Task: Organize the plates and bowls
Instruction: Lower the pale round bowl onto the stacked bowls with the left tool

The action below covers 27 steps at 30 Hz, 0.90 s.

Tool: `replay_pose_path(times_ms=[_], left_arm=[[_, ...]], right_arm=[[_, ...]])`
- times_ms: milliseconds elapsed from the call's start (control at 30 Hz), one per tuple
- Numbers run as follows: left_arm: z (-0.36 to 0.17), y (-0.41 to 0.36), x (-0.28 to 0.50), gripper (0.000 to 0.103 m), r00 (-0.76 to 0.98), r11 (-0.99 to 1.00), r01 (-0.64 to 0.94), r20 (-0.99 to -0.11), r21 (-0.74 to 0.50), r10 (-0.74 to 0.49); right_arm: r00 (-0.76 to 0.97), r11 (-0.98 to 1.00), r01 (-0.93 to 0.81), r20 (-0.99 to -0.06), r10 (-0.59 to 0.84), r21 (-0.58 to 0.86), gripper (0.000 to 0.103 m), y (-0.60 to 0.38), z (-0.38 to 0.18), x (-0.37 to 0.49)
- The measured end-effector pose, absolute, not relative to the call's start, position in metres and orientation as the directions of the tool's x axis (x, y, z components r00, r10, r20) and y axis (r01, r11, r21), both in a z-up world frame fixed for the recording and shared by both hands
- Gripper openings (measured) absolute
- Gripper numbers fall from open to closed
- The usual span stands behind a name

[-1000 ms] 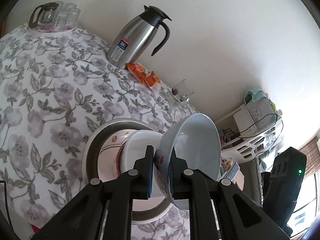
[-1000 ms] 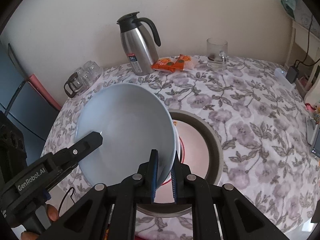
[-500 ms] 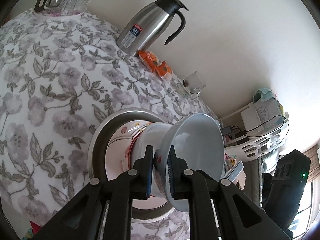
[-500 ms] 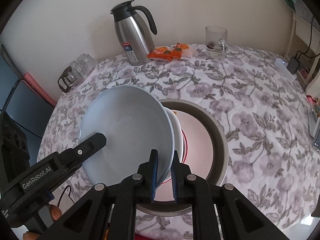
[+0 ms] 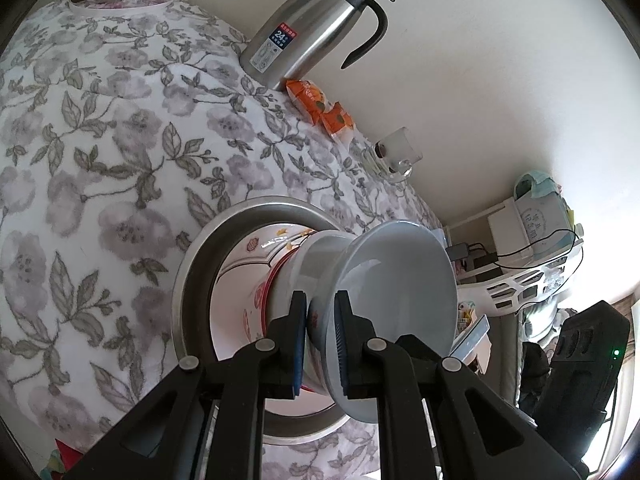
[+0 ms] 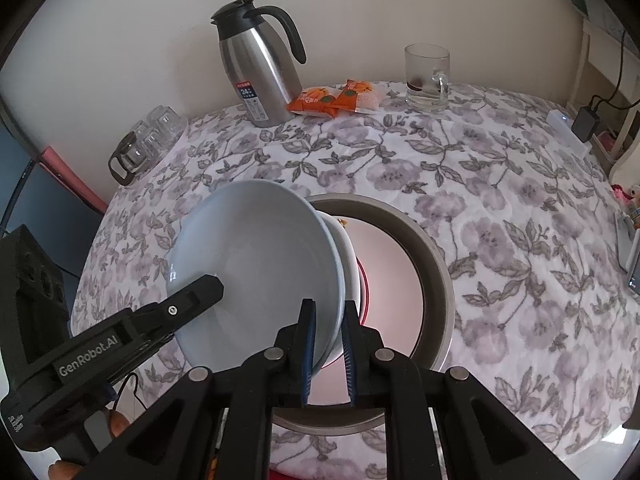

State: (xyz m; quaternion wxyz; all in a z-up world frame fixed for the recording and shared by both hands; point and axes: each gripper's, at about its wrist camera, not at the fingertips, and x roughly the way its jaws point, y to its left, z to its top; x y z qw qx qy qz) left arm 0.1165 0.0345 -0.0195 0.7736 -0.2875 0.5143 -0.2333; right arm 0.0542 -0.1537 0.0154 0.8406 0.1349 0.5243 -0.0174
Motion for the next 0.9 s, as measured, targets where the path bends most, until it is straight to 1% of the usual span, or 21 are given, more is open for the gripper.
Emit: replay_pose_path(times_ms=[700,833,900], left_arm=[[-0.015,0.037,0.115,0.012,0.383,0.730,0.062,-0.659,-0.681,-0.648],[-0.008,0.037,0.112,0.012,0.414,0.752,0.078,-0.664,-0.655,-0.622],[-0.008,0.038,0.112,0.012,0.414,0.746,0.078,-0.660,-0.661,-0.627]], right_arm=[[0.443,0.964,0.172,-0.890,0.110,0.204,0.017,-0.152,0.015,0.056],[0.444,0.964,0.173,-0.890,0.106,0.201,0.018,-0.153,0.015,0.055],[0.441,0.962,0.183,-0.891,0.105,0.204,0.019,-0.155,0.015,0.055]])
